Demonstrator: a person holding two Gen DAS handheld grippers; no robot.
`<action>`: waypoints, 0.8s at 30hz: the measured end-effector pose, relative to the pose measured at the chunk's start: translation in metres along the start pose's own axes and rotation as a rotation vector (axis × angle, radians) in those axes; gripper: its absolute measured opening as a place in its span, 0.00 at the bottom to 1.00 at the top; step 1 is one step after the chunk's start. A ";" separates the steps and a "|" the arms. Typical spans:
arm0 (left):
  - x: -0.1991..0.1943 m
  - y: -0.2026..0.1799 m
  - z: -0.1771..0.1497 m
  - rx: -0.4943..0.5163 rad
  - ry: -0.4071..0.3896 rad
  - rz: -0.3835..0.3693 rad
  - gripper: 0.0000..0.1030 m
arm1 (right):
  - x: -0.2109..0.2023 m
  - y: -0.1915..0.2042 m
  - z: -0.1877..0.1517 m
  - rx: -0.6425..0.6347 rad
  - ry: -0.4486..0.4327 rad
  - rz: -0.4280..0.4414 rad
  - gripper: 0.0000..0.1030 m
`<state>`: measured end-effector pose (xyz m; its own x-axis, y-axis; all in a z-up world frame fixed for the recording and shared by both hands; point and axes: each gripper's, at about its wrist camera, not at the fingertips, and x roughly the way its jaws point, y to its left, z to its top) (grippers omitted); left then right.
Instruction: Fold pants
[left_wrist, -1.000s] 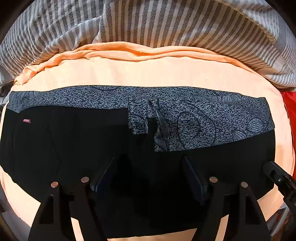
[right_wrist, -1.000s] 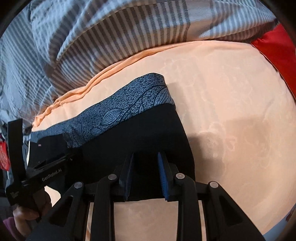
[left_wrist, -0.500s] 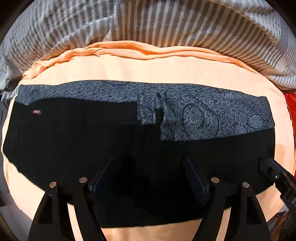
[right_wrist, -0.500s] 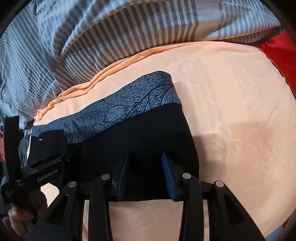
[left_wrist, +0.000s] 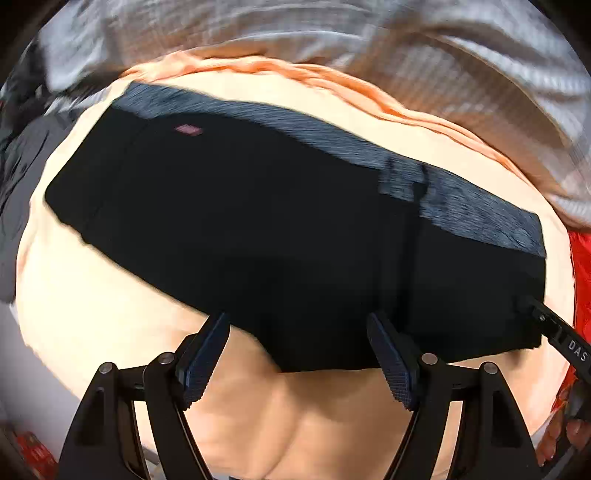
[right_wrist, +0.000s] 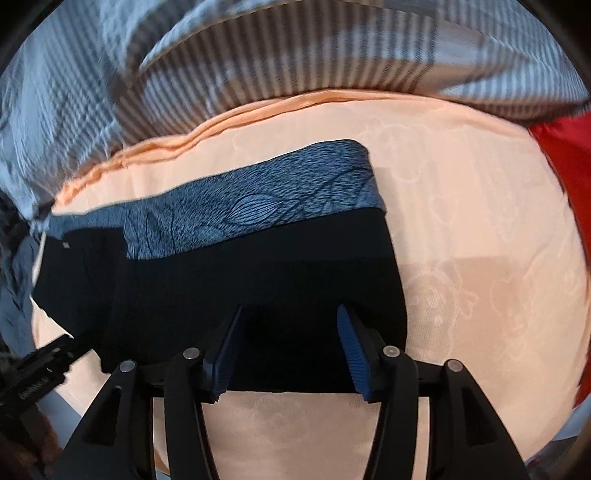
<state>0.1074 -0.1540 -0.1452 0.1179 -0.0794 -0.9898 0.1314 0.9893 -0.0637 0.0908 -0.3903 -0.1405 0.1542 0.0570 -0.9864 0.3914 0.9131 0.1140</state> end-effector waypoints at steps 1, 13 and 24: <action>0.000 0.010 -0.002 -0.022 0.000 -0.001 0.76 | -0.001 0.005 -0.001 -0.013 0.000 -0.006 0.54; -0.010 0.117 0.005 -0.192 -0.044 -0.032 0.76 | 0.003 0.122 -0.012 -0.179 0.004 0.074 0.55; 0.012 0.224 0.021 -0.476 -0.094 -0.324 0.76 | 0.042 0.142 -0.019 -0.241 0.079 0.044 0.60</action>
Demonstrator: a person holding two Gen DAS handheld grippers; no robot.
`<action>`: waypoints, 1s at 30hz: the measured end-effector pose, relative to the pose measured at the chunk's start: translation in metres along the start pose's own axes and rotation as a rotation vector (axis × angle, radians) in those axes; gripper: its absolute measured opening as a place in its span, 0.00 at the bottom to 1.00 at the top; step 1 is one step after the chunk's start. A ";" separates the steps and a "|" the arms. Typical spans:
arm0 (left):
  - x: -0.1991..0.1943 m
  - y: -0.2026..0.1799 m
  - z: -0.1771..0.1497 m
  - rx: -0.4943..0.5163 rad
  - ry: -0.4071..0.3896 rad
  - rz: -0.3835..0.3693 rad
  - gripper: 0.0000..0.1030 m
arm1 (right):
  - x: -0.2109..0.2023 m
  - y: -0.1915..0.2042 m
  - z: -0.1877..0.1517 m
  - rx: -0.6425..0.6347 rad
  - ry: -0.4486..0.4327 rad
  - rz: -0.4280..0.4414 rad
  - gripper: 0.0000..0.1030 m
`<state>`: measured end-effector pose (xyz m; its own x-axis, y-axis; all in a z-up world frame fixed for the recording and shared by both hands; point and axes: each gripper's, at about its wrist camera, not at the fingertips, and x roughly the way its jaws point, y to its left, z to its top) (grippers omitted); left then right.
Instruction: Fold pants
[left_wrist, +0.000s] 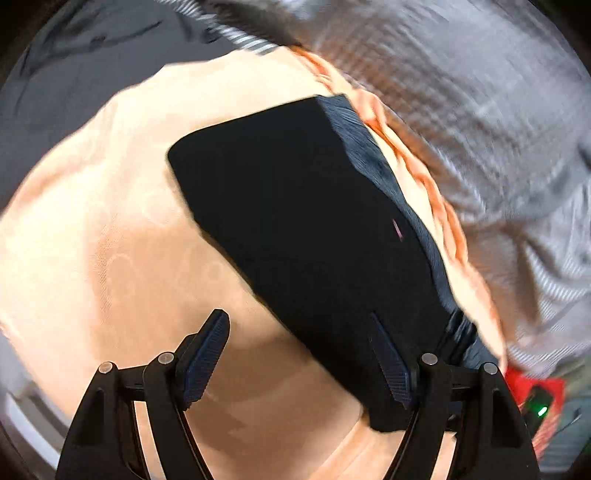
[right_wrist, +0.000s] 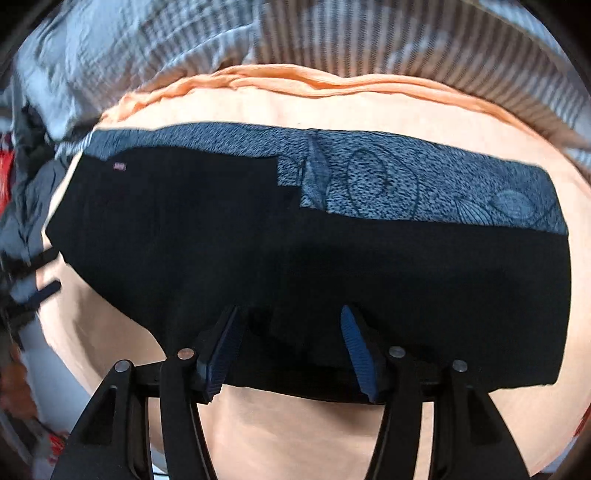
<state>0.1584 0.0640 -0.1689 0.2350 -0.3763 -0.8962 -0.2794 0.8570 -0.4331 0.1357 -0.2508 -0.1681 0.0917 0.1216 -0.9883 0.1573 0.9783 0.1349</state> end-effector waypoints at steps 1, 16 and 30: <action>0.001 0.006 0.001 -0.022 0.006 -0.030 0.76 | 0.001 0.002 0.000 -0.009 0.002 -0.004 0.60; 0.031 0.011 0.027 -0.048 0.009 -0.256 0.76 | 0.007 0.016 0.004 -0.031 0.007 -0.047 0.68; 0.038 0.011 0.030 -0.138 -0.046 -0.297 0.81 | 0.013 0.020 0.009 -0.019 0.009 -0.044 0.73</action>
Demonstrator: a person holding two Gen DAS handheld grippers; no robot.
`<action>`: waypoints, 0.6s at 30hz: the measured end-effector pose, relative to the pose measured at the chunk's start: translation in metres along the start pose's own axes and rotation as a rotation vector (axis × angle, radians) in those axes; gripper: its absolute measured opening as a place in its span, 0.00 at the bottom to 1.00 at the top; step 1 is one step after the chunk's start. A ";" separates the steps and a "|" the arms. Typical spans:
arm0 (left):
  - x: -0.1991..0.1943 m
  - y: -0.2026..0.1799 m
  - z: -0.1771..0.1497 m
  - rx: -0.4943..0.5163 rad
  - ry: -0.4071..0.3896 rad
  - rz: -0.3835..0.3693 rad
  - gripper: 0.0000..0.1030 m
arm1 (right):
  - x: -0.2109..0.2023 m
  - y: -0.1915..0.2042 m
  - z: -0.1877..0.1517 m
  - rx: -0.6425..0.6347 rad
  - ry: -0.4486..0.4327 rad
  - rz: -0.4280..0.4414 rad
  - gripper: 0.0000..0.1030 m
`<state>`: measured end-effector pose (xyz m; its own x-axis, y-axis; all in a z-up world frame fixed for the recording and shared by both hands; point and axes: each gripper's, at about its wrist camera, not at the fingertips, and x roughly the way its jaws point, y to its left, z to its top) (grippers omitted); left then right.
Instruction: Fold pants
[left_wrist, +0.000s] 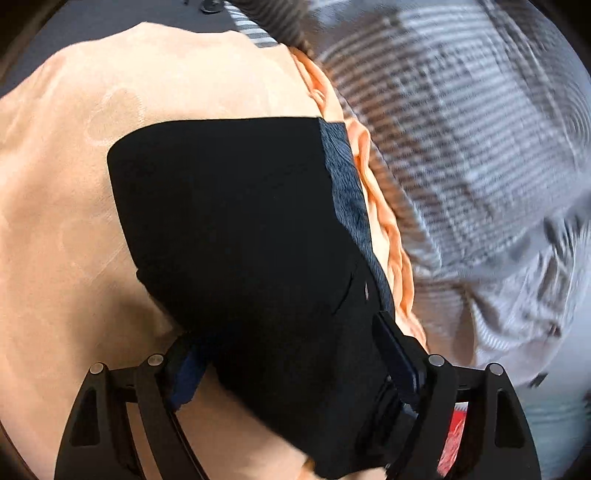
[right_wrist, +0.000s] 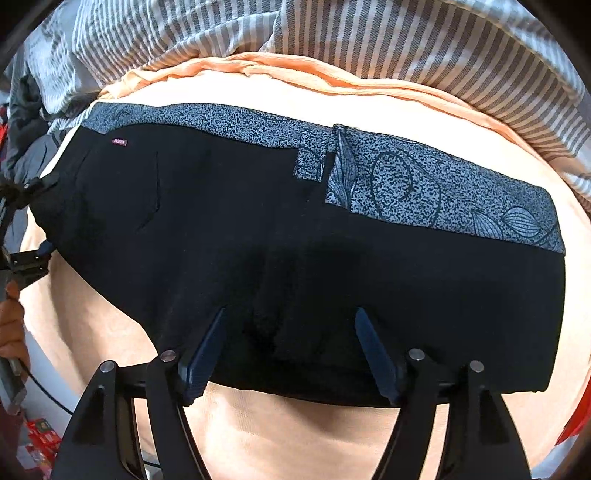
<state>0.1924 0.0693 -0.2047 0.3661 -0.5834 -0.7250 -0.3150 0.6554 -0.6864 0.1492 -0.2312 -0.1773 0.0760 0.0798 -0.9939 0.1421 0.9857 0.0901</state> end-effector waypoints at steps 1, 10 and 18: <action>0.002 0.000 0.000 -0.013 -0.009 0.009 0.81 | -0.001 -0.001 -0.001 -0.001 -0.001 0.003 0.73; 0.001 -0.032 -0.005 0.146 -0.033 0.297 0.26 | -0.024 -0.005 0.011 0.008 0.012 0.039 0.57; 0.001 -0.086 -0.036 0.517 -0.111 0.485 0.25 | -0.066 0.024 0.074 -0.014 0.011 0.252 0.63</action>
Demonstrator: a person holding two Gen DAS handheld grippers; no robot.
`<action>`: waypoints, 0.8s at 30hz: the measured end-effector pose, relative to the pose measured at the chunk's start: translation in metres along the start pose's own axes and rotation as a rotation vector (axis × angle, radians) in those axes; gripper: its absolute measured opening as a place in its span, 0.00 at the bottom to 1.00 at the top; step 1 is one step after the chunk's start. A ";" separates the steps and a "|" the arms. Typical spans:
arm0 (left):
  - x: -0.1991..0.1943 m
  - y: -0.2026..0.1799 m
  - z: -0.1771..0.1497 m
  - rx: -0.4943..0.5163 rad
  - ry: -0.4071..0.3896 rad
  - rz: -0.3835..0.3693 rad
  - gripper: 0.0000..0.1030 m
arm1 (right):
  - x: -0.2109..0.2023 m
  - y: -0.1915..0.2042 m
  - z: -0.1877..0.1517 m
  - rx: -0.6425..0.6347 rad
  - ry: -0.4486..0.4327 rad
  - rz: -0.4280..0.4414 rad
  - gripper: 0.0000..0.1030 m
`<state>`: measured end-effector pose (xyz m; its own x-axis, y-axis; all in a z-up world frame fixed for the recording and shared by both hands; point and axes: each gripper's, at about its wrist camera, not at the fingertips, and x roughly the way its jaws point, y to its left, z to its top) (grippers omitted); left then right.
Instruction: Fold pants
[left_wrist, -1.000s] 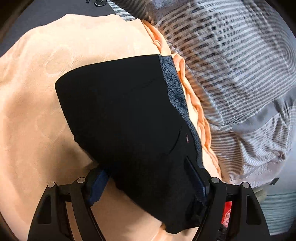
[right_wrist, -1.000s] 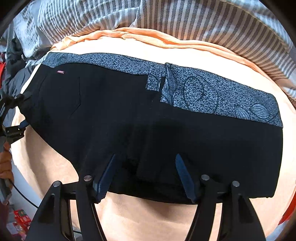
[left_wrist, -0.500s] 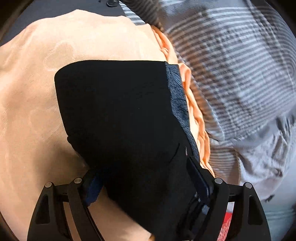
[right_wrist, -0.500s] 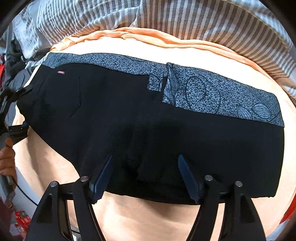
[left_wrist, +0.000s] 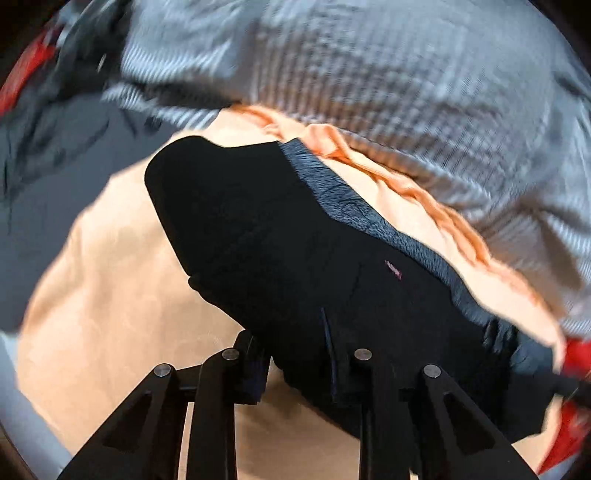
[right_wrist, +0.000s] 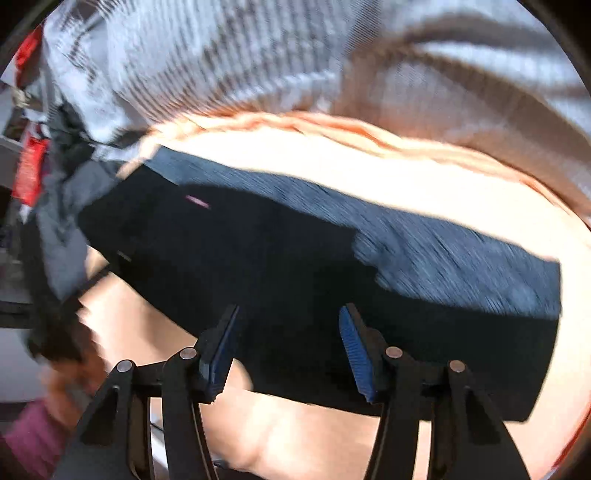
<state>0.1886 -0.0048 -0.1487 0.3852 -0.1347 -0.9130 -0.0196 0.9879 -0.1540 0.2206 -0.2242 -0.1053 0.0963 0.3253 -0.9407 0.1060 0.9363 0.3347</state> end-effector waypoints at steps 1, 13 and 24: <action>-0.001 -0.002 -0.001 0.022 -0.002 0.016 0.25 | -0.002 0.009 0.012 0.003 0.008 0.035 0.65; -0.009 -0.022 -0.005 0.184 -0.048 0.097 0.25 | 0.066 0.179 0.119 -0.322 0.321 0.121 0.82; -0.015 -0.035 -0.008 0.267 -0.070 0.129 0.25 | 0.157 0.252 0.109 -0.567 0.641 -0.075 0.84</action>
<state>0.1760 -0.0383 -0.1326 0.4578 -0.0103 -0.8890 0.1673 0.9831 0.0747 0.3705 0.0483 -0.1626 -0.4873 0.1119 -0.8661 -0.4376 0.8270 0.3530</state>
